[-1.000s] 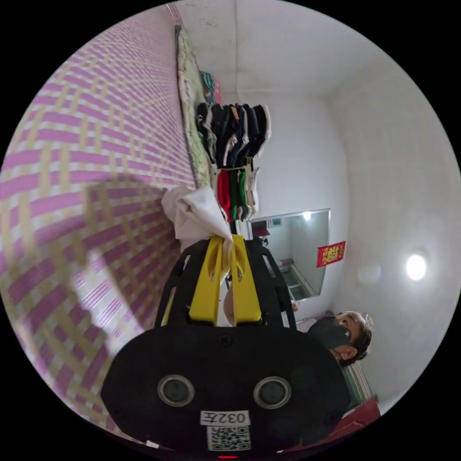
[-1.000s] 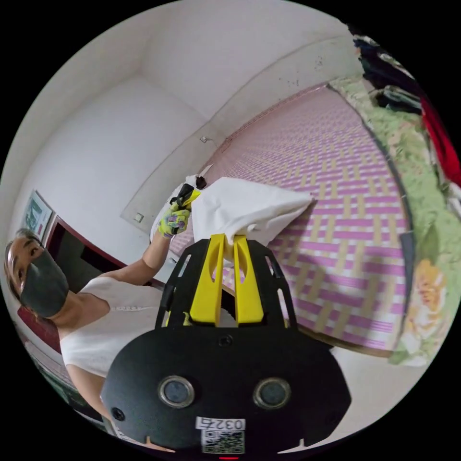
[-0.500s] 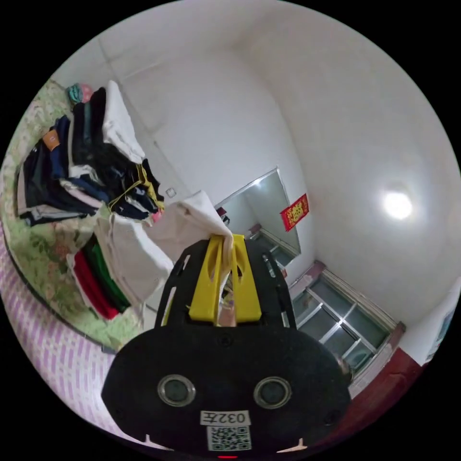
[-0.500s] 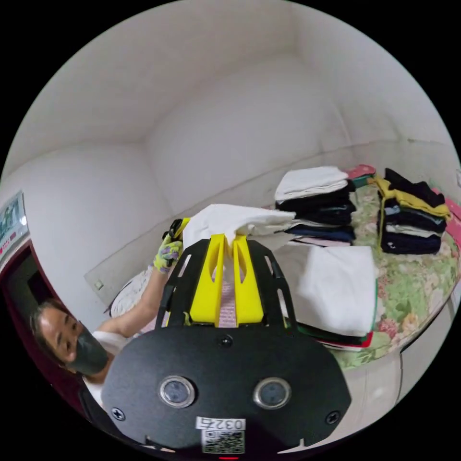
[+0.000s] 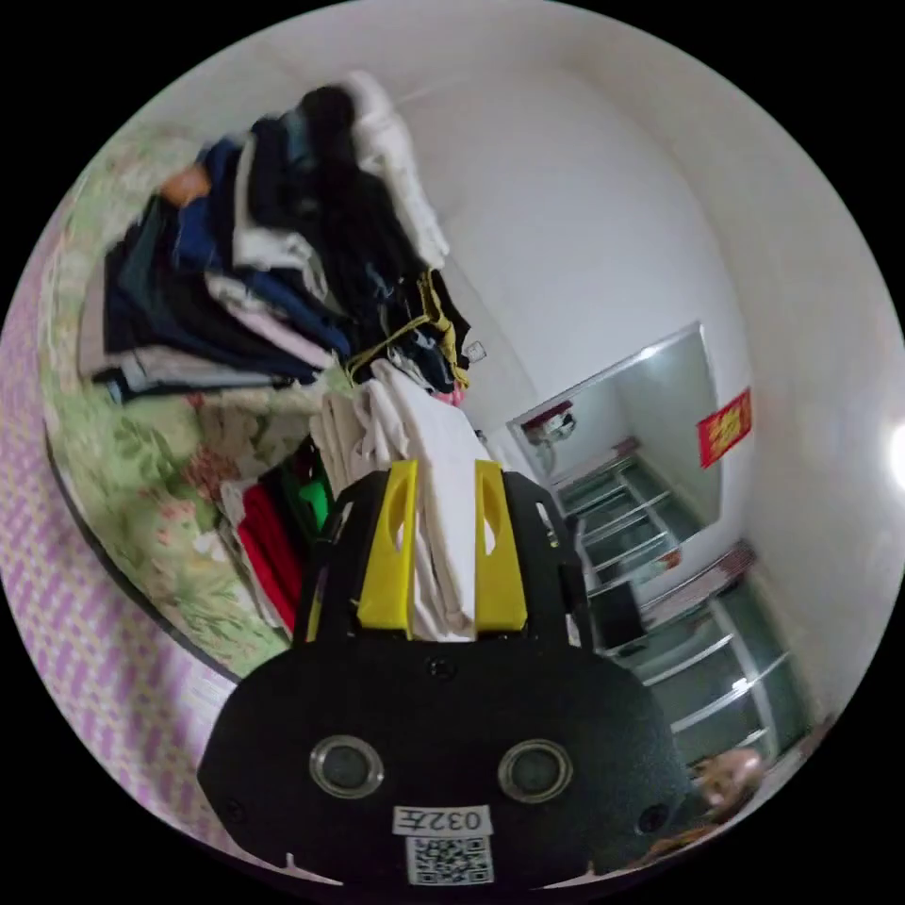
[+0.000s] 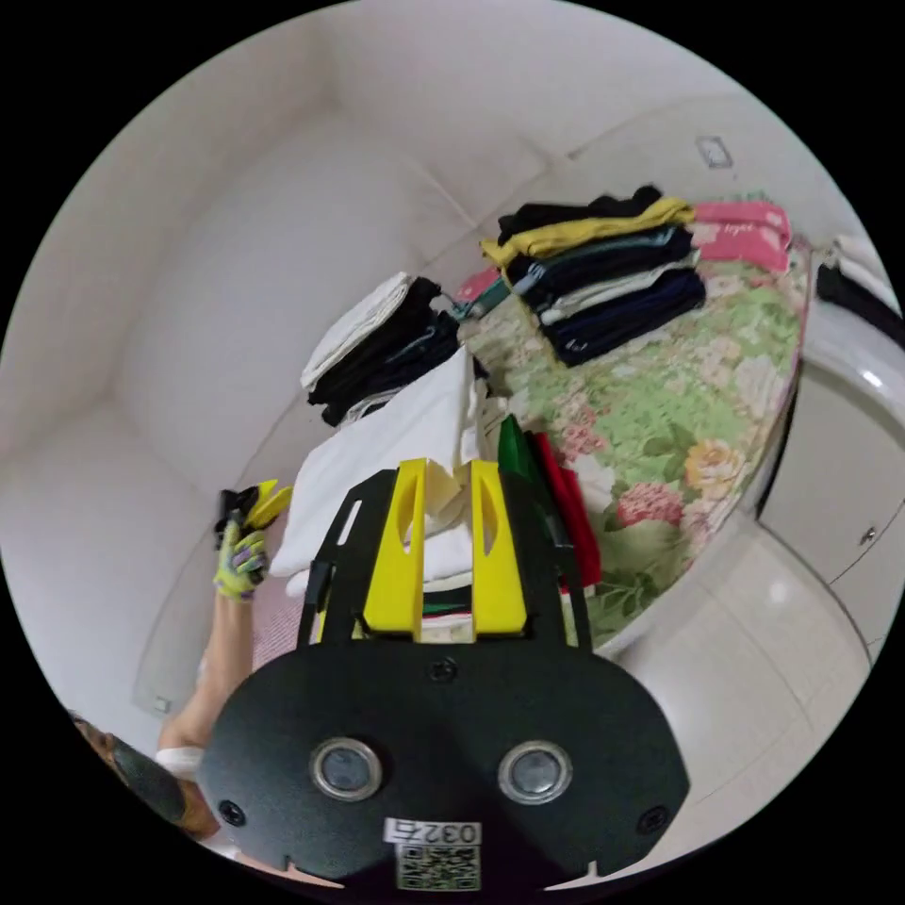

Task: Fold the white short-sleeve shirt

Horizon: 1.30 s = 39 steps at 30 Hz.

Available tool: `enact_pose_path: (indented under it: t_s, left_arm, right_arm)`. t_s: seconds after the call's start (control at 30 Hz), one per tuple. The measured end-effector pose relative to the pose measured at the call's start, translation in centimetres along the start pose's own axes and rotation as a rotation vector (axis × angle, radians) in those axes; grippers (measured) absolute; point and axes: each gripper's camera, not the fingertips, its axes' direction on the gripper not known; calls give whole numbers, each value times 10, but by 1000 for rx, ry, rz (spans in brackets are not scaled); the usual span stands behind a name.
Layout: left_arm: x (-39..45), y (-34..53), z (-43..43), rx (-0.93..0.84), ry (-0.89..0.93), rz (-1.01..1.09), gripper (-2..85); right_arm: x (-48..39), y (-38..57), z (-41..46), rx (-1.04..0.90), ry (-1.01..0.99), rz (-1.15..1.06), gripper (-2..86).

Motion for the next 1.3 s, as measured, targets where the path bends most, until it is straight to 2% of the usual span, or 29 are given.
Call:
enact_pose_path:
  t_s: [0.07, 0.17, 0.23, 0.33, 0.43, 0.57, 0.6, 0.67, 0.7, 0.77, 0.83, 0.9, 1.0, 1.1, 1.17, 1.27, 1.3]
  left_arm:
    - [50, 21, 19, -30, -32, 223, 48]
    - [93, 51, 71, -123, -142, 401, 29]
    - [101, 73, 106, -167, -172, 462, 9]
    - [86, 103, 159, -230, -220, 510, -5]
    - [80, 120, 183, -168, -244, 582, -8]
    - [86, 128, 210, -144, -267, 594, -9]
    - [90, 131, 210, -137, -264, 600, -9]
    - [106, 155, 188, 2, -228, 677, -9]
    - [110, 164, 181, 33, -211, 706, -9]
    - [116, 209, 156, 83, -166, 802, -9]
    - [109, 249, 137, 79, -167, 817, -9]
    - [96, 291, 114, 66, -189, 780, -9]
    - [73, 366, 70, 29, -276, 688, -9]
    - [60, 442, 38, -93, -589, 558, -9]
    - [51, 505, 17, -154, -840, 403, -9]
    - [43, 575, 3, -198, -1070, 218, -9]
    - [42, 587, 0, -190, -1091, 180, -9]
  right_arm:
    - [-20, 13, -9, 111, 64, -88, 71]
    - [-45, 26, 6, 123, 3, -210, 56]
    - [-49, 33, 27, 78, -19, -230, 46]
    - [-44, 49, 67, 4, 106, -254, 2]
    - [-46, 66, 77, 72, 137, -276, -7]
    - [-74, 67, 76, 55, 246, -247, -10]
    - [-84, 72, 69, 91, 263, -272, -10]
    - [-135, 107, 42, 286, 280, -429, -10]
    - [-148, 119, 37, 324, 269, -476, -10]
    - [-198, 175, 36, 402, 172, -691, -10]
    - [-225, 222, 45, 435, 80, -801, -10]
    - [-240, 267, 61, 437, -31, -847, -10]
    - [-253, 332, 100, 332, -216, -865, -10]
    - [-259, 372, 144, 162, -442, -806, -10]
    - [-266, 393, 173, 51, -682, -743, -10]
    - [-287, 411, 206, -88, -897, -729, -10]
    - [-292, 415, 212, -113, -926, -730, -10]
